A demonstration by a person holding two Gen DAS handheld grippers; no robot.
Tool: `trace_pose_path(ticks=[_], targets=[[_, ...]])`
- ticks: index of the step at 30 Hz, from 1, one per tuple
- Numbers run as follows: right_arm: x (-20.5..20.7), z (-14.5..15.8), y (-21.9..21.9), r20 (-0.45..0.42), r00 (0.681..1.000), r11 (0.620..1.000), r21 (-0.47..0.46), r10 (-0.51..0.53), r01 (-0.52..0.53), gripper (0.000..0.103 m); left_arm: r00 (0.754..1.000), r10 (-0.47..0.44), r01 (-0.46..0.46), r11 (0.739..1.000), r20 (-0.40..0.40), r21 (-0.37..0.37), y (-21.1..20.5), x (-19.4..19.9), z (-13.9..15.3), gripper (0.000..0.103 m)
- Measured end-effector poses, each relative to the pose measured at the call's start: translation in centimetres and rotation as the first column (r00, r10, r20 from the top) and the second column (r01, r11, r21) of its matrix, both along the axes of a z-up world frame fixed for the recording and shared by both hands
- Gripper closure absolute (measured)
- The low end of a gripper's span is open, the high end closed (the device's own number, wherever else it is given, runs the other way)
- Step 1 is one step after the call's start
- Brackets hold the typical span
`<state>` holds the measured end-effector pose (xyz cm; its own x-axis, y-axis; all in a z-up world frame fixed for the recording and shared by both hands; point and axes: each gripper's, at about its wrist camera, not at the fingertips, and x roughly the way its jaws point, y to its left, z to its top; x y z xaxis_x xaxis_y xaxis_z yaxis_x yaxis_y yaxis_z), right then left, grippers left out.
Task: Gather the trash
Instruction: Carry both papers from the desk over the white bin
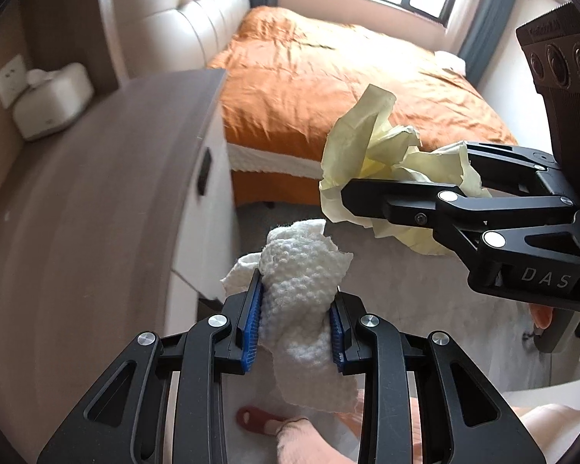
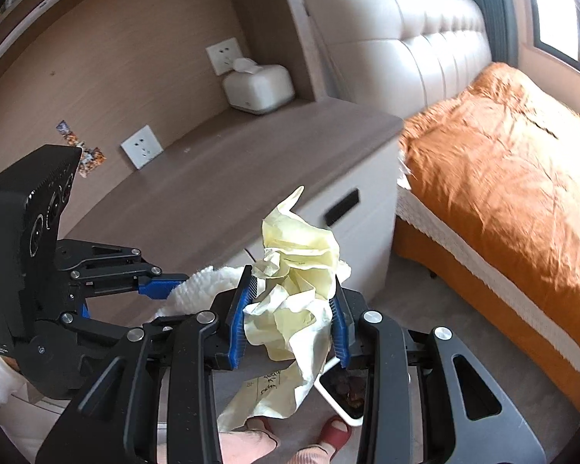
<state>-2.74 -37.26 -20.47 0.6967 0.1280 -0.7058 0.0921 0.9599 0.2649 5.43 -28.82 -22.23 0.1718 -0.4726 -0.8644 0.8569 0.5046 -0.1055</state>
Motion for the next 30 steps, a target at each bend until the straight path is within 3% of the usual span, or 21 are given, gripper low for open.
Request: trace_pose_path(ticks=[15, 21, 30], targets=[[-1.2, -7.1, -4.2, -0.134, 0.989, 0.993, 0.089, -0.063, 0.076, 0.067, 0.99, -0.071, 0.08, 0.994, -0.12, 0.073, -5.6, -2.0, -6.6, 0.074], [-0.8, -10.4, -5.4, -0.189, 0.979, 0.989, 0.114, -0.075, 0.098, 0.067, 0.981, -0.087, 0.106, 0.988, -0.172, 0.108, -7.1, -1.8, -10.7, 0.074], [0.8, -18.8, -6.9, -0.3, 0.95, 0.98, 0.153, -0.08, 0.131, 0.067, 0.961, -0.095, 0.14, 0.977, -0.259, 0.162, -9.0, -1.3, -18.4, 0.074]])
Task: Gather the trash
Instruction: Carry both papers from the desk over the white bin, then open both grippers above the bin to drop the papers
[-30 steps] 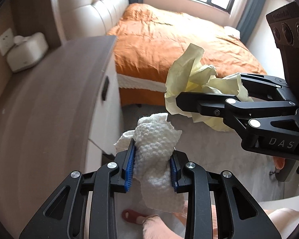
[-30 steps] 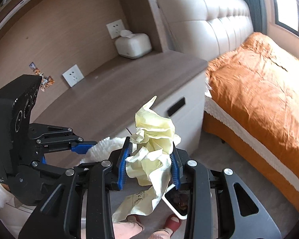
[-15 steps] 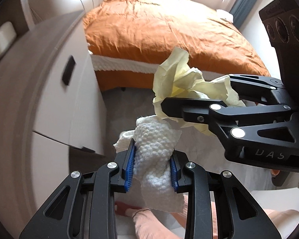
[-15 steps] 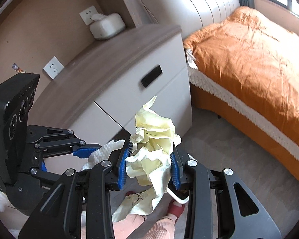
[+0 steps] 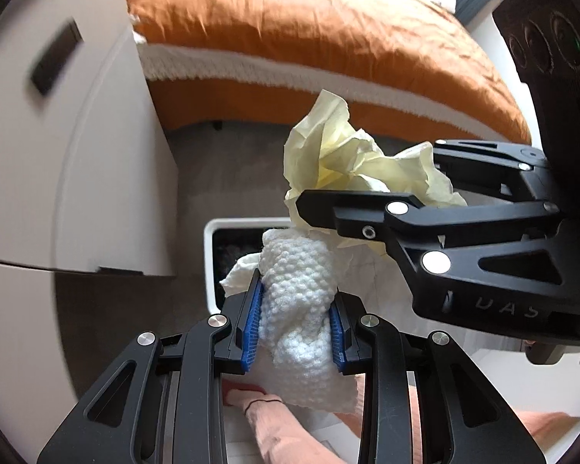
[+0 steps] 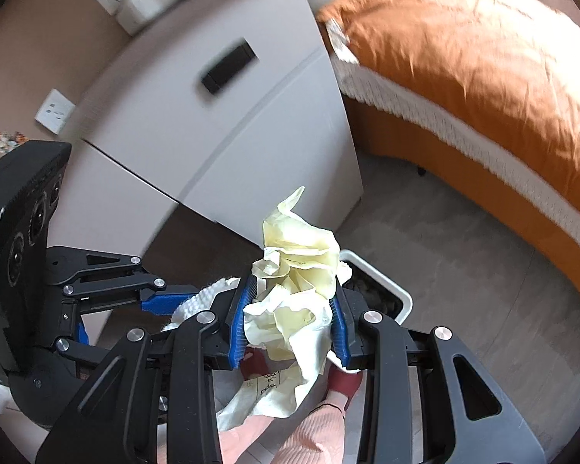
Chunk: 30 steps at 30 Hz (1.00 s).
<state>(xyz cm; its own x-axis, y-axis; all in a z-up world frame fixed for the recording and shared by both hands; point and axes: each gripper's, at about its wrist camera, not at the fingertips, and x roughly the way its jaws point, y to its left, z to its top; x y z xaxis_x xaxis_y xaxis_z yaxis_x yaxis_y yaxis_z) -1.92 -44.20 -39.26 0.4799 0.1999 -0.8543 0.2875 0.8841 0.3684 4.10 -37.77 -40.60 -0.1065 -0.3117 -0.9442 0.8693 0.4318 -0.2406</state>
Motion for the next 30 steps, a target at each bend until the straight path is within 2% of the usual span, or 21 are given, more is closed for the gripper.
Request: trace_pose_path(ticks=[4, 8, 15, 16, 18, 19, 20, 23, 24, 30], targets=[[1.1, -5.4, -0.6, -0.06, 0.998, 1.0, 0.022, 0.007, -0.006, 0.067, 0.999, -0.003, 0.005, 0.999, -0.044, 0.034, -0.6, 0.4, -5.0, 0.074], [1.9, -9.4, -0.5, -0.096, 0.995, 0.999, 0.029, 0.032, -0.03, 0.066, 0.998, 0.011, -0.007, 0.999, -0.07, 0.054, -0.7, 0.9, -8.9, 0.074], [2.7, -14.6, -0.2, -0.135, 0.989, 0.998, 0.039, 0.057, -0.052, 0.065, 0.993, 0.047, -0.038, 0.996, -0.106, 0.084, -0.4, 1.7, -14.0, 0.072], [2.8, -15.1, 0.0, -0.142, 0.988, 0.998, 0.042, 0.062, -0.056, 0.063, 0.992, 0.052, -0.042, 0.995, -0.112, 0.09, -0.5, 1.8, -14.7, 0.07], [2.9, -16.0, 0.1, -0.152, 0.986, 0.997, 0.048, 0.069, -0.063, 0.054, 0.99, 0.062, -0.05, 0.994, -0.125, 0.096, -0.5, 1.6, -15.0, 0.05], [2.9, -16.4, 0.1, -0.159, 0.985, 0.997, 0.048, 0.071, -0.064, 0.037, 0.988, 0.076, -0.064, 0.994, -0.135, 0.094, -0.4, 1.7, -15.3, 0.018], [3.0, -16.6, 0.3, -0.163, 0.984, 0.997, 0.047, 0.071, -0.064, 0.03, 0.984, 0.096, -0.084, 0.993, -0.149, 0.087, -0.4, 1.9, -15.6, 0.005], [3.1, -16.9, 0.3, -0.171, 0.983, 0.998, 0.022, 0.068, -0.065, 0.01, 0.98, 0.131, -0.116, 0.987, -0.148, 0.11, -0.2, 2.1, -16.4, 0.005], [3.1, -16.9, 0.3, -0.172, 0.983, 0.998, 0.018, 0.069, -0.067, 0.006, 0.981, 0.132, -0.115, 0.986, -0.145, 0.122, -0.1, 2.1, -16.7, 0.005], [3.1, -16.9, 0.0, -0.181, 0.982, 0.998, 0.01, 0.058, -0.057, 0.005, 0.985, 0.124, -0.11, 0.987, -0.123, 0.113, 0.1, 2.2, -16.4, 0.005]])
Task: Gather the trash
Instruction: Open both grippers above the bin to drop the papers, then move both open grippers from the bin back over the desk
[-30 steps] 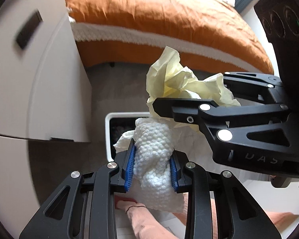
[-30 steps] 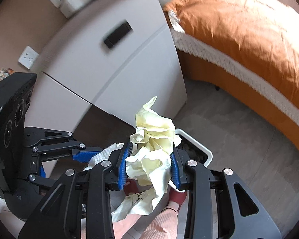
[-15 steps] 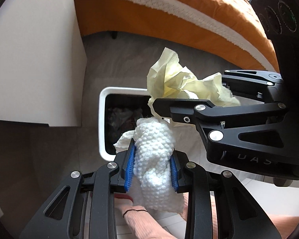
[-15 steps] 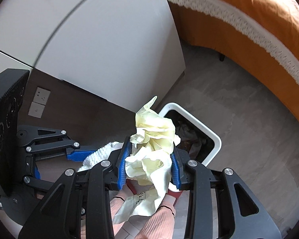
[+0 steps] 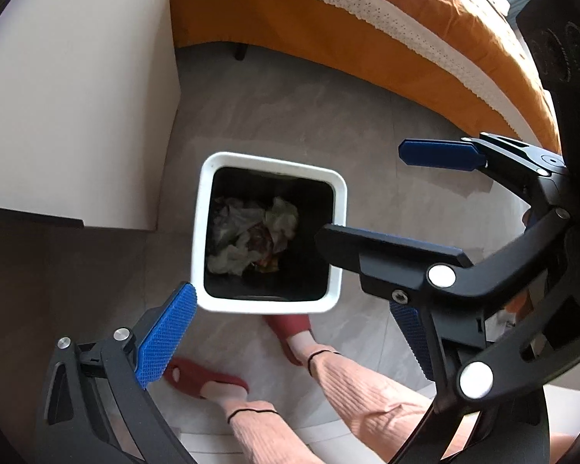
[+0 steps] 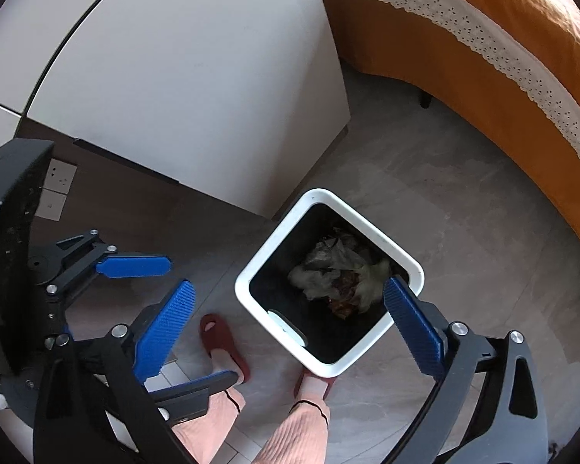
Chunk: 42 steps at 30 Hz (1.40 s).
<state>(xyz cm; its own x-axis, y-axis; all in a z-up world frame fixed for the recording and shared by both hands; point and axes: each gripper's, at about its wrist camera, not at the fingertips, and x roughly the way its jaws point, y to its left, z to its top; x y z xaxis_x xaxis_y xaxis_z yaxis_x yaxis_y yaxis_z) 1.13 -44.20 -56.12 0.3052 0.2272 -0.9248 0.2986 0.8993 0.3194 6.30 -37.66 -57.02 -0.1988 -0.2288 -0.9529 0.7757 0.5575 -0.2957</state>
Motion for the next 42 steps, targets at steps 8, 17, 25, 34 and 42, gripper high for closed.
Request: trace_pose_path(ticks=[8, 17, 25, 34, 42], targets=[[0.1, 1.1, 0.1, 0.014, 1.0, 1.0, 0.0, -0.009, 0.009, 0.005, 1.0, -0.005, 0.005, 1.0, 0.013, -0.003, 0.0, 0.3, 0.6, 0.005], [-0.4, 4.5, 0.2, 0.036, 0.999, 1.0, -0.005, -0.015, 0.015, 0.005, 0.999, 0.005, -0.005, 1.0, 0.051, -0.014, 0.2, 0.2, 4.2, 0.005], [-1.5, 13.2, 0.5, 0.127, 0.992, 0.999, -0.033, -0.015, 0.02, 0.005, 0.983, 0.014, -0.004, 0.998, 0.18, -0.057, 0.9, -0.6, 12.4, 0.005], [-2.4, 23.7, 2.4, 0.284, 0.958, 0.988, -0.153, 0.032, 0.012, 0.005, 0.965, 0.111, -0.07, 0.982, 0.237, -0.175, 2.9, -0.3, 22.5, 0.005], [-2.4, 29.8, 3.6, 0.38, 0.924, 0.986, -0.167, 0.047, 0.019, 0.005, 0.937, 0.151, -0.075, 0.968, 0.316, -0.24, 5.1, -0.6, 29.3, 0.005]])
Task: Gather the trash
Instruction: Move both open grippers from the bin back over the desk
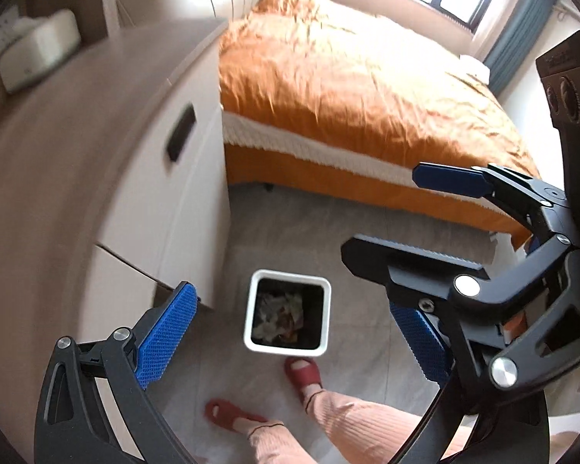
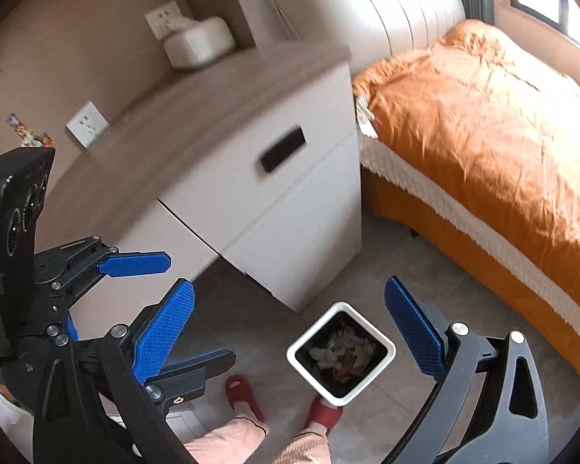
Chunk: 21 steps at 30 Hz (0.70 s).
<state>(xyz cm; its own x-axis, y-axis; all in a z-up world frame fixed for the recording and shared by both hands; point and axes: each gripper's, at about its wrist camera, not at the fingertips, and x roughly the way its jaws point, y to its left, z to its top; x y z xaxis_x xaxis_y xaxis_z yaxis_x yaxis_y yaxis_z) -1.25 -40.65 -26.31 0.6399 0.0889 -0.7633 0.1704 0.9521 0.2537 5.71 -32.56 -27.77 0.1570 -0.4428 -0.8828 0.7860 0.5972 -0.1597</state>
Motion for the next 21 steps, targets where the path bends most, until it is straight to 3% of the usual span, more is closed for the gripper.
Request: trace_pose_path(ticks=[12, 21], targets=[[3.0, 8.0, 5.7, 0.163, 0.975, 0.988, -0.045, 0.152, -0.147, 0.005, 0.979, 0.148, -0.142, 0.989, 0.143, -0.046, 8.4, 1.0, 8.8, 0.005], [6.2, 11.9, 13.0, 0.248, 0.911, 0.944, -0.079, 0.33, -0.321, 0.005, 0.904, 0.365, -0.351, 0.931, 0.222, -0.1, 17.7, 2.6, 13.3, 0.005]])
